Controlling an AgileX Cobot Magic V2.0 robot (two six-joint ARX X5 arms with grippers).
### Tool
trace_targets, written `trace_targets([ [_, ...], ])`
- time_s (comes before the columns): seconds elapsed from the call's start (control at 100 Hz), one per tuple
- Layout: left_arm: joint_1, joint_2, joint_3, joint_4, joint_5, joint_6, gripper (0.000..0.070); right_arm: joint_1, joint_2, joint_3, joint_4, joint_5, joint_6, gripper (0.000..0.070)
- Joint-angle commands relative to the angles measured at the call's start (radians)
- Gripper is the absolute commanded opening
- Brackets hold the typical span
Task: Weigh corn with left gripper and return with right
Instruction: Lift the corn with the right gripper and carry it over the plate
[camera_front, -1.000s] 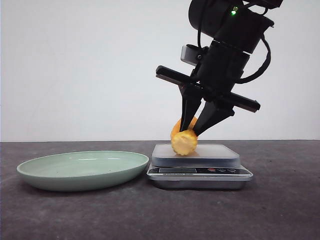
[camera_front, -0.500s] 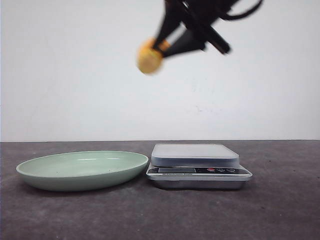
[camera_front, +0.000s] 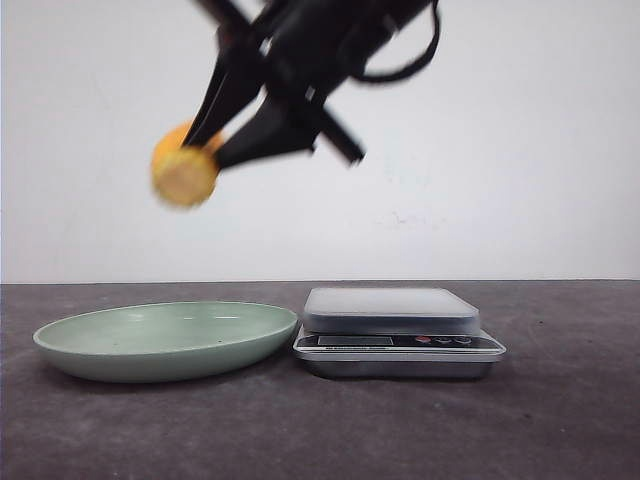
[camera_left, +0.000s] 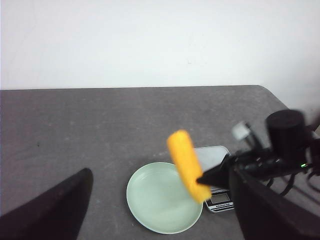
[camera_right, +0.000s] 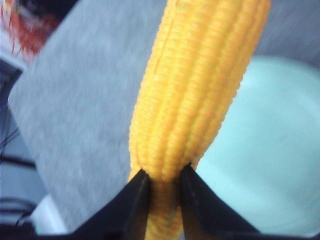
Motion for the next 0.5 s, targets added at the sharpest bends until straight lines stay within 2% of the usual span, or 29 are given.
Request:
trace_targets([
  [0.0,-0.008,0.010,0.016,-0.026,-0.004,-0.009,0.0510,0.011,0.049,0.018,-0.001,-0.031,0.028,0.0003],
  [0.16,-0.008,0.010,0.016,-0.027,-0.004,-0.009,0.0510,0.010,0.126,0.018,-0.025,-0.064,0.054,0.0003],
  [0.37,-0.008,0.010,0.016,-0.028,-0.003,-0.013,0.0510,0.007,0.154,0.019,-0.032,-0.037,0.053,0.0010],
  [0.42,-0.008,0.010,0.016,-0.029,-0.003,-0.013,0.0510,0.006,0.154,0.019,-0.031,-0.015,0.053,0.0049],
  [0.47,-0.008,0.010,0.016,-0.029,-0.003,-0.016,0.0510,0.002,0.154,0.020,-0.031,-0.004,0.053,0.0126],
  [0.49,-0.008,0.010,0.016,-0.029,-0.003,-0.016,0.0510,0.000,0.154,0.021,-0.031,-0.001,0.054,0.0177],
])
